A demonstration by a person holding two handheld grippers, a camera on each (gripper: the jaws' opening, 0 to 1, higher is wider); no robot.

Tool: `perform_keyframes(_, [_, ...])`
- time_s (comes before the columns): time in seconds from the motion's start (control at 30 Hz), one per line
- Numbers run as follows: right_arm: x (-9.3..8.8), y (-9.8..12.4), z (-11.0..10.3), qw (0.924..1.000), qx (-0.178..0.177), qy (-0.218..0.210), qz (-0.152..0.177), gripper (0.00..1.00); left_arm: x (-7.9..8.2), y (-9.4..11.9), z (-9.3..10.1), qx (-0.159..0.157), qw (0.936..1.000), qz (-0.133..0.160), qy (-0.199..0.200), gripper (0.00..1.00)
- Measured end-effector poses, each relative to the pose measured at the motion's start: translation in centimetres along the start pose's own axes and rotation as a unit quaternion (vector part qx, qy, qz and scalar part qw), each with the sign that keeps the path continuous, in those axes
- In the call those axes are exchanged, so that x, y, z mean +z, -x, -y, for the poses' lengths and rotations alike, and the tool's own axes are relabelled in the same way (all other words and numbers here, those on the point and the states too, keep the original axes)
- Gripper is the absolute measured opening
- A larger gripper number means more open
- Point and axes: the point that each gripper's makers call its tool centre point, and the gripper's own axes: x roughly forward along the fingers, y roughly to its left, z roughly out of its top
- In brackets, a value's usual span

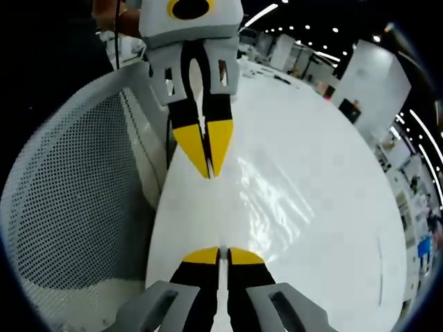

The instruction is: Open the resealable bag by pulling the two sides of the seal apart until the entire bag opening is separated and visibly accessible.

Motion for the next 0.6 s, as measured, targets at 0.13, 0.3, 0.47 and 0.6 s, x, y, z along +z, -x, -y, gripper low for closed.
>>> perform_keyframes(0.13, [-0.7,0.3,0.0,1.0000,-0.003,-0.006,-0.004,0.00,0.1,0.0,0.1,-0.004,1.0000,0.000,-0.005,0.00])
perform_keyframes(0.3, [-1.9,0.7,0.1,0.9998,-0.008,-0.015,-0.012,0.00,0.4,-0.1,0.2,-0.006,1.0000,0.002,-0.006,0.00])
perform_keyframes(0.47, [-2.8,1.0,0.4,0.9994,-0.013,-0.025,-0.019,0.00,0.5,0.0,0.0,-0.007,0.9999,0.004,-0.007,0.00])
perform_keyframes(0.6, [-3.5,1.2,0.6,0.9991,-0.017,-0.032,-0.023,0.00,0.4,0.1,-0.1,-0.007,0.9999,0.003,-0.007,0.00])
